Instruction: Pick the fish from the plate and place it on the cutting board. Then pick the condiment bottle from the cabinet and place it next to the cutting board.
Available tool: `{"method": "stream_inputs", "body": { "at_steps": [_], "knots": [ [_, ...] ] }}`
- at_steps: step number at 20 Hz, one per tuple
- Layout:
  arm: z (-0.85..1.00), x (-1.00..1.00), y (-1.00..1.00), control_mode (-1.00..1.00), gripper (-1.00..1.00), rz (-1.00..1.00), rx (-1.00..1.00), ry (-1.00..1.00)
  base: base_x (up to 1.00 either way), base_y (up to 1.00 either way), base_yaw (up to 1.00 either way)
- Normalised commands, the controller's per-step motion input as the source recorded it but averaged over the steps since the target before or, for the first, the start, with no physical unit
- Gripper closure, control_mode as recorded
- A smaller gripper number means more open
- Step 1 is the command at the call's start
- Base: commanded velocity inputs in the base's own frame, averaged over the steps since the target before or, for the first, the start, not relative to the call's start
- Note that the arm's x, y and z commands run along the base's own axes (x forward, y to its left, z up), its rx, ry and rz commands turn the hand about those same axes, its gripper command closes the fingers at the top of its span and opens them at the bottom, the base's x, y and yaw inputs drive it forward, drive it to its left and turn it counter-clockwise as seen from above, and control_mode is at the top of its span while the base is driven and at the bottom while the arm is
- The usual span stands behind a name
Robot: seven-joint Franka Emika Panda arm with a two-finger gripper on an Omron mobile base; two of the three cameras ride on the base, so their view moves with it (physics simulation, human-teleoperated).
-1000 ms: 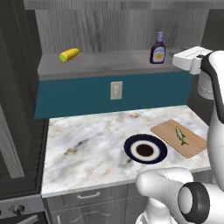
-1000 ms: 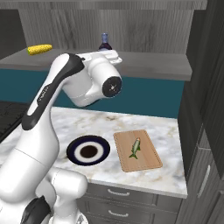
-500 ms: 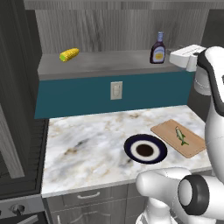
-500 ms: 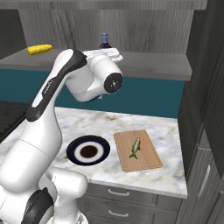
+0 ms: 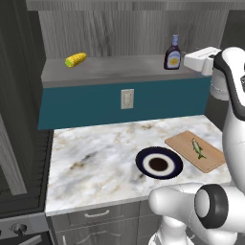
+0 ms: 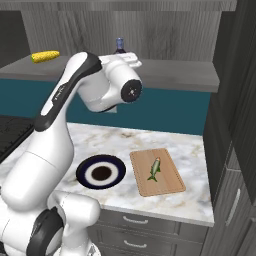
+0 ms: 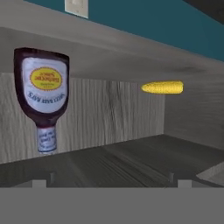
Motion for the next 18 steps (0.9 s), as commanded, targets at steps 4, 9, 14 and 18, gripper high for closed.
{"method": "stream_inputs", "body": {
  "at_steps": [4,9,14,18],
  "knots": [
    [0.0,0.12,-0.05,-1.0,-1.0,0.0,0.0,0.0,0.0,0.0,0.0],
    [0.0,0.09,-0.01,-1.0,-1.0,0.0,0.0,0.0,0.0,0.0,0.0],
    [0.0,0.13,0.0,-1.0,-1.0,0.0,0.0,0.0,0.0,0.0,0.0],
    [0.0,0.13,0.0,-1.0,-1.0,0.0,0.0,0.0,0.0,0.0,0.0]
  ]
}}
